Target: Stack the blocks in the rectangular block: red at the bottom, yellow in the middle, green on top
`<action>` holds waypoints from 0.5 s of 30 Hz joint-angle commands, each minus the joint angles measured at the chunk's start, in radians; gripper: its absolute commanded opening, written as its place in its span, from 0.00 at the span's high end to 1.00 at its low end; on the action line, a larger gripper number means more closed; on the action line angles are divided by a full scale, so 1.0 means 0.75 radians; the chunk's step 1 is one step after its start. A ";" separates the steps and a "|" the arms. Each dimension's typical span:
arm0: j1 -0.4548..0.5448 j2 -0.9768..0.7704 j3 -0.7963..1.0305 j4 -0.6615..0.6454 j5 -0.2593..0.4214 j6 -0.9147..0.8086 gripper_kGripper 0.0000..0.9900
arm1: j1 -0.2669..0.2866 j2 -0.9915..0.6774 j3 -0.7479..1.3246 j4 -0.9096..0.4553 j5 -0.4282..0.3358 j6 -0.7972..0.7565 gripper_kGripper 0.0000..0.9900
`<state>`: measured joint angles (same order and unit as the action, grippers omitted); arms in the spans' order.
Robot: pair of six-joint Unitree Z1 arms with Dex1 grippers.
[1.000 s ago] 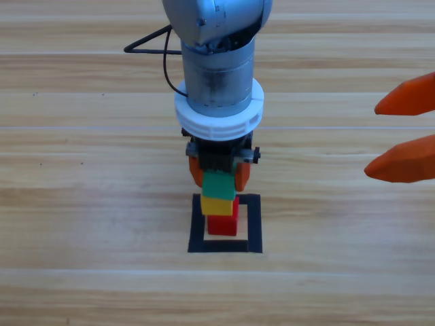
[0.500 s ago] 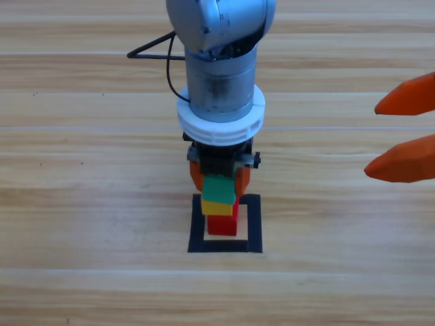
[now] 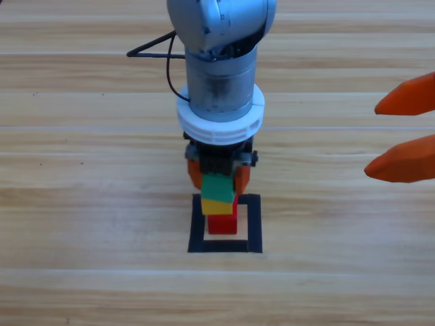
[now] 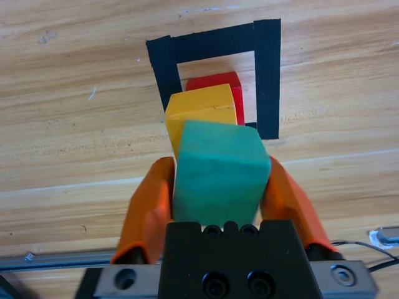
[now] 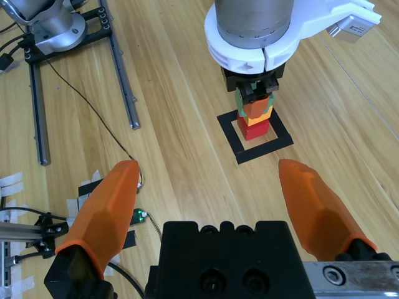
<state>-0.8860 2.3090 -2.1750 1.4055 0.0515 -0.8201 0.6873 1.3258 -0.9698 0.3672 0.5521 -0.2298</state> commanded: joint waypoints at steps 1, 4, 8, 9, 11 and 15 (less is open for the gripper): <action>-0.025 -0.052 0.035 -0.005 0.027 -0.031 0.00 | -0.023 0.050 0.027 -0.005 -0.004 0.004 0.00; -0.027 -0.078 0.051 -0.003 0.036 -0.040 0.00 | -0.023 0.050 0.027 -0.005 -0.004 0.004 0.00; -0.038 -0.115 0.069 -0.005 0.050 -0.056 0.00 | -0.023 0.050 0.027 -0.005 -0.004 0.004 0.00; -0.044 -0.127 0.059 -0.005 0.054 -0.056 0.00 | -0.023 0.050 0.027 -0.005 -0.004 0.004 0.00; -0.048 -0.166 0.041 -0.003 0.058 -0.056 0.00 | -0.023 0.050 0.027 -0.005 -0.004 0.004 0.00; -0.046 -0.326 -0.043 -0.001 0.103 -0.027 0.00 | -0.023 0.048 0.029 -0.005 -0.004 0.004 0.00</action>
<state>-0.8932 2.1902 -2.1519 1.4055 0.0888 -0.8564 0.6873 1.3259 -0.9698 0.3672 0.5521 -0.2298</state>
